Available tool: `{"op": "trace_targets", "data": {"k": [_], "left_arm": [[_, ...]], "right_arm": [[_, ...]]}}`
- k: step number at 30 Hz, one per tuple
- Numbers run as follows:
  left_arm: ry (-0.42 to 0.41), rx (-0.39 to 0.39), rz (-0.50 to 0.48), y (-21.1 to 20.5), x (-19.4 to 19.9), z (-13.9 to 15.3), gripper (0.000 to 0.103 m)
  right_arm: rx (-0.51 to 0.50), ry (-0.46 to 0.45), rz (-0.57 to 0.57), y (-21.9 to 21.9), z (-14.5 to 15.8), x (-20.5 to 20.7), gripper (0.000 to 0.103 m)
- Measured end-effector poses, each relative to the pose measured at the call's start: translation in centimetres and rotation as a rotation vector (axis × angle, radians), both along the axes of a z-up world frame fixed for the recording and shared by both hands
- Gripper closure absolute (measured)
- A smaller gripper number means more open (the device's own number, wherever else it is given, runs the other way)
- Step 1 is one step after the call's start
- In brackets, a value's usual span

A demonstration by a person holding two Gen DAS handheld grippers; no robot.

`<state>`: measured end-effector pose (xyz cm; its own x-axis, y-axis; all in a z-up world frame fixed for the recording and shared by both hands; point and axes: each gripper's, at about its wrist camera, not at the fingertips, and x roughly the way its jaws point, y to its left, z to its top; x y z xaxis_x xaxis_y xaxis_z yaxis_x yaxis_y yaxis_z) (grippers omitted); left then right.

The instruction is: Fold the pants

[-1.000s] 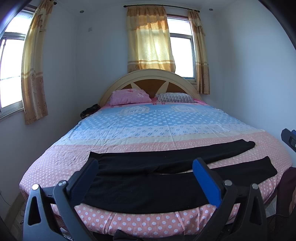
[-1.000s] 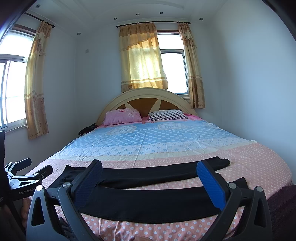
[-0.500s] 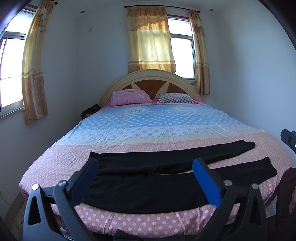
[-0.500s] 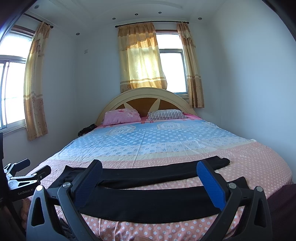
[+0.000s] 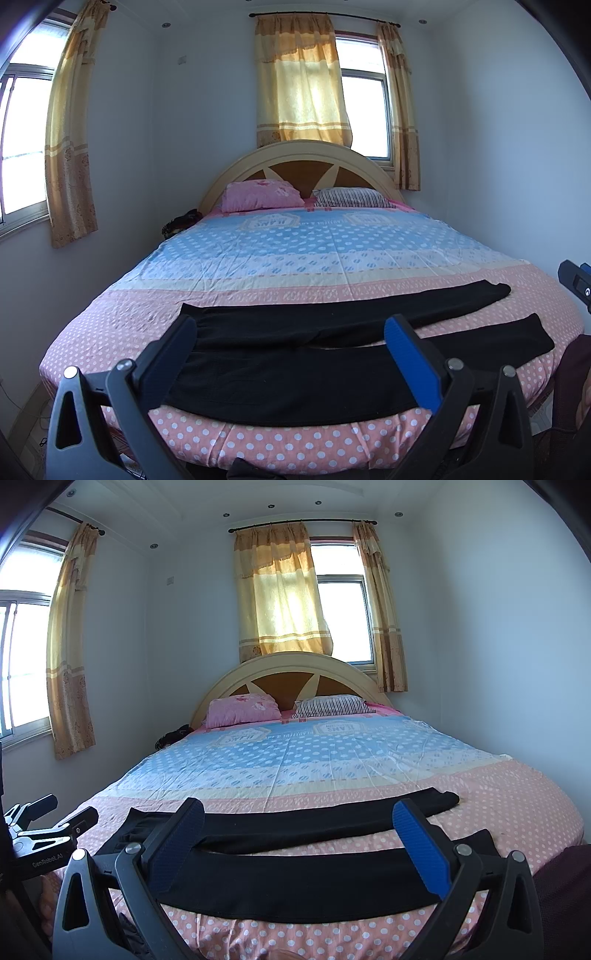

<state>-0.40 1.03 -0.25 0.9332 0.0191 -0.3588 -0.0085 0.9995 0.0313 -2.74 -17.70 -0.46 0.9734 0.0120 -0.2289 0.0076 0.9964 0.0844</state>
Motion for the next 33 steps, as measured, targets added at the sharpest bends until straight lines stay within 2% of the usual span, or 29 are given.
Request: {"op": "trace_targets", "data": {"k": [33], "left_arm": [[0.011, 0.004, 0.001, 0.1, 0.2, -0.3, 0.000]], "right_arm": [[-0.013, 0.040, -0.007, 0.2, -0.9, 1.1, 0.001]]}}
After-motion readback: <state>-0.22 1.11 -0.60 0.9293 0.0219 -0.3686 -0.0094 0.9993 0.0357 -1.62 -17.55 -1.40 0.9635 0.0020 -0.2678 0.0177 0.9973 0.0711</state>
